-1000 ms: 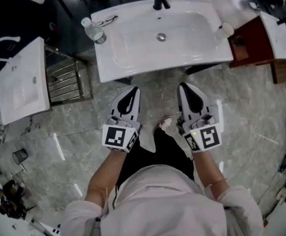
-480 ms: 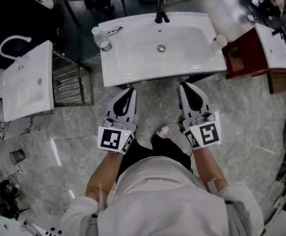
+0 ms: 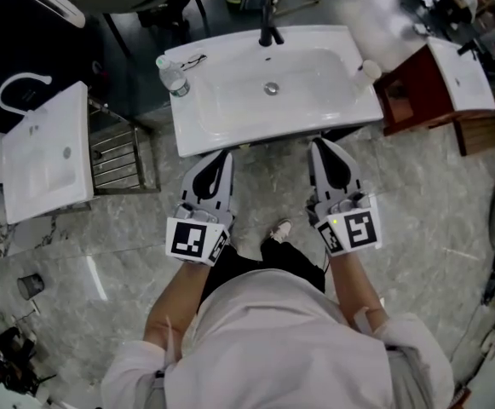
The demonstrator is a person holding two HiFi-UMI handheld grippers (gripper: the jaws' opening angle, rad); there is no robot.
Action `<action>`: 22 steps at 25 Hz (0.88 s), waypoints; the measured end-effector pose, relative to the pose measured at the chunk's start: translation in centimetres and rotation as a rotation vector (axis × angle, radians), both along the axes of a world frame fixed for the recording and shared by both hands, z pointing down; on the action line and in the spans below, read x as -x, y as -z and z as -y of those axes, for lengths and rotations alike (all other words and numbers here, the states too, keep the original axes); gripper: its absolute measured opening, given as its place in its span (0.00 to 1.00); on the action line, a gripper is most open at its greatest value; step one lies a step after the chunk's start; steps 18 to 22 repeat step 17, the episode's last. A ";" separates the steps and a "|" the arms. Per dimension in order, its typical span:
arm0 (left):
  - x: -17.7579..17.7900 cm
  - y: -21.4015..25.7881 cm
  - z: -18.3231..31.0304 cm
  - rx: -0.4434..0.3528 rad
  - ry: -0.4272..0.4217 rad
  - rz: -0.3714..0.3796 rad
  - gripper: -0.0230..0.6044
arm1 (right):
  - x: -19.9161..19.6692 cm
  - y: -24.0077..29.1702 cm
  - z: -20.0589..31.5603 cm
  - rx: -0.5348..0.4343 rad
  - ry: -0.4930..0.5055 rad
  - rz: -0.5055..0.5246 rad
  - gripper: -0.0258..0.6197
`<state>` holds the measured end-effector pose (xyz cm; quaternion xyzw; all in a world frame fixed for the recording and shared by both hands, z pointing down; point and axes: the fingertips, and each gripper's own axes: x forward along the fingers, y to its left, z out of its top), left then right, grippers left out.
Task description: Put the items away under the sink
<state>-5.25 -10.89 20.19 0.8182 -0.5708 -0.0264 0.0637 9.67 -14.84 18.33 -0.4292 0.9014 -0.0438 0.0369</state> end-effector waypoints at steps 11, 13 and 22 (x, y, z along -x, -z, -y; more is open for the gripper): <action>3.2 2.5 -1.4 -0.042 0.010 -0.010 0.04 | 0.5 3.3 -0.6 -0.045 -0.034 0.019 0.10; 3.5 3.0 -1.6 -0.053 0.004 -0.010 0.04 | 0.9 3.6 -0.8 -0.048 -0.031 0.019 0.10; 4.5 3.6 -2.2 -0.063 -0.003 -0.009 0.04 | 1.9 4.2 -1.6 -0.061 -0.023 0.007 0.10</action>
